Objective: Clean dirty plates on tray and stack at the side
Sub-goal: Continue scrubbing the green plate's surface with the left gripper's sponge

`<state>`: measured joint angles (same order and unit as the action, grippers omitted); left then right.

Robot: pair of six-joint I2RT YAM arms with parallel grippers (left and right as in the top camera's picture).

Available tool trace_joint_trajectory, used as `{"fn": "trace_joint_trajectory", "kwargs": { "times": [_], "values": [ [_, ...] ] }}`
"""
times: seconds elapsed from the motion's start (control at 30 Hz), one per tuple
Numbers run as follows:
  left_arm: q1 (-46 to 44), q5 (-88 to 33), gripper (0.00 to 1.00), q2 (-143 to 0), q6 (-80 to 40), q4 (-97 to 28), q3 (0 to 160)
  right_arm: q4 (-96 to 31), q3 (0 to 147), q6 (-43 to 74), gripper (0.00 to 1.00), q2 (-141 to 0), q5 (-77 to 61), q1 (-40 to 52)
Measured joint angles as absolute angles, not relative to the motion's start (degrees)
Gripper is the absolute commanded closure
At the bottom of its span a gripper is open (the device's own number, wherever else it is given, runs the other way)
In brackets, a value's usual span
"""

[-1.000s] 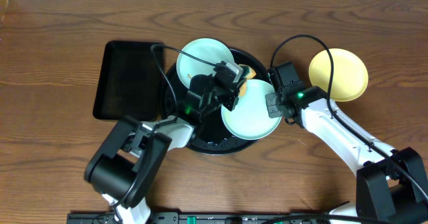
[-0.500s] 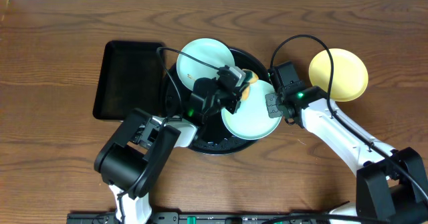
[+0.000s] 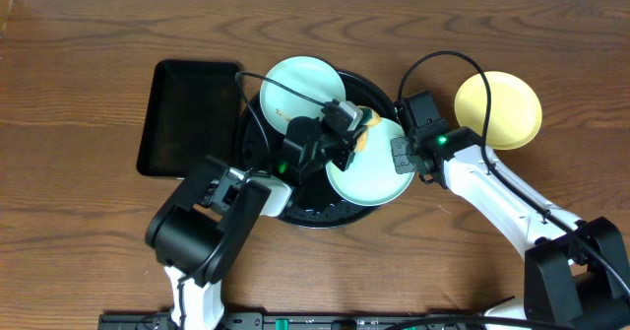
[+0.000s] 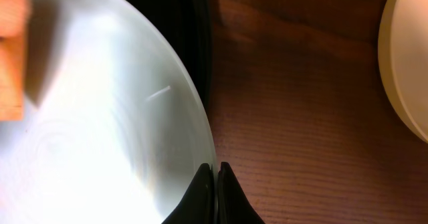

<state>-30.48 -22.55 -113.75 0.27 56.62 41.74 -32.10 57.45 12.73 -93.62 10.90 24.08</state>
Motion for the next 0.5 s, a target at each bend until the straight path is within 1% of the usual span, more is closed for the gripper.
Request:
{"fn": "trace_joint_trajectory", "kwargs": {
  "times": [0.33, 0.5],
  "values": [
    [-30.2, -21.1, 0.93, -115.4, -0.3, 56.7, 41.8, -32.1, 57.5, 12.7, 0.99, -93.6, 10.9, 24.1],
    [-30.0, -23.9, 0.93, -115.4, -1.3, 56.6, 41.8, -32.1, 57.5, 12.7, 0.99, -93.6, 10.9, 24.1]
  ]
}}
